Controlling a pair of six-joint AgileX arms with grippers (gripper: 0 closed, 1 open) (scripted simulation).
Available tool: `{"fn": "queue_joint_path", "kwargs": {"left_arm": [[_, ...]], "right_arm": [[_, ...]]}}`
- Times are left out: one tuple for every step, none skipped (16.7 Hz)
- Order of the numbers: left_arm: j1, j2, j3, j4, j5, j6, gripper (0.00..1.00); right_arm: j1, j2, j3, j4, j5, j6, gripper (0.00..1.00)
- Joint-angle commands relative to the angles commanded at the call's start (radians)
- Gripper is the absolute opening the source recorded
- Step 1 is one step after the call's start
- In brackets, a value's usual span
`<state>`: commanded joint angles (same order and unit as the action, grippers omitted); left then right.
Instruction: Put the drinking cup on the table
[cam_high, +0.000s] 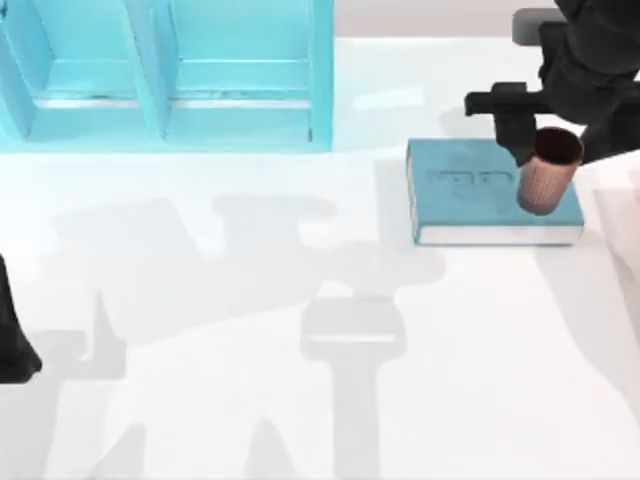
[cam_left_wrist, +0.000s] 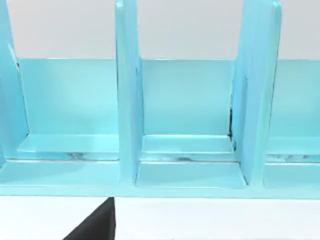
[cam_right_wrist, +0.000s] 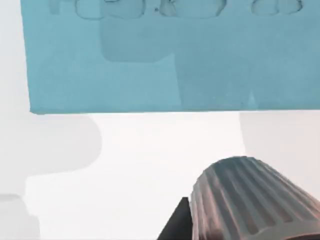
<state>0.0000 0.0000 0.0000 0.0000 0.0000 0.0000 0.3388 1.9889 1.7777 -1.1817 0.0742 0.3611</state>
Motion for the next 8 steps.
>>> {"fn": "queue_joint_path", "kwargs": {"left_arm": [[0.000,0.000,0.000,0.000,0.000,0.000,1.00],[0.000,0.000,0.000,0.000,0.000,0.000,1.00],[0.000,0.000,0.000,0.000,0.000,0.000,1.00],[0.000,0.000,0.000,0.000,0.000,0.000,1.00],[0.000,0.000,0.000,0.000,0.000,0.000,1.00],[0.000,0.000,0.000,0.000,0.000,0.000,1.00],[0.000,0.000,0.000,0.000,0.000,0.000,1.00],[0.000,0.000,0.000,0.000,0.000,0.000,1.00]], "right_arm": [[0.013,-0.044,-0.061,0.015,0.004,0.008,0.00],[0.025,-0.083,-0.112,0.029,0.007,0.016,0.00],[0.035,-0.117,-0.152,0.040,0.010,0.023,0.00],[0.043,-0.143,-0.182,0.049,0.012,0.028,0.00],[0.049,-0.160,-0.201,0.055,0.014,0.032,0.00],[0.051,-0.168,-0.209,0.058,0.015,0.034,0.00],[0.051,-0.168,-0.209,0.058,0.015,0.034,0.00],[0.051,-0.168,-0.209,0.058,0.015,0.034,0.00]]}}
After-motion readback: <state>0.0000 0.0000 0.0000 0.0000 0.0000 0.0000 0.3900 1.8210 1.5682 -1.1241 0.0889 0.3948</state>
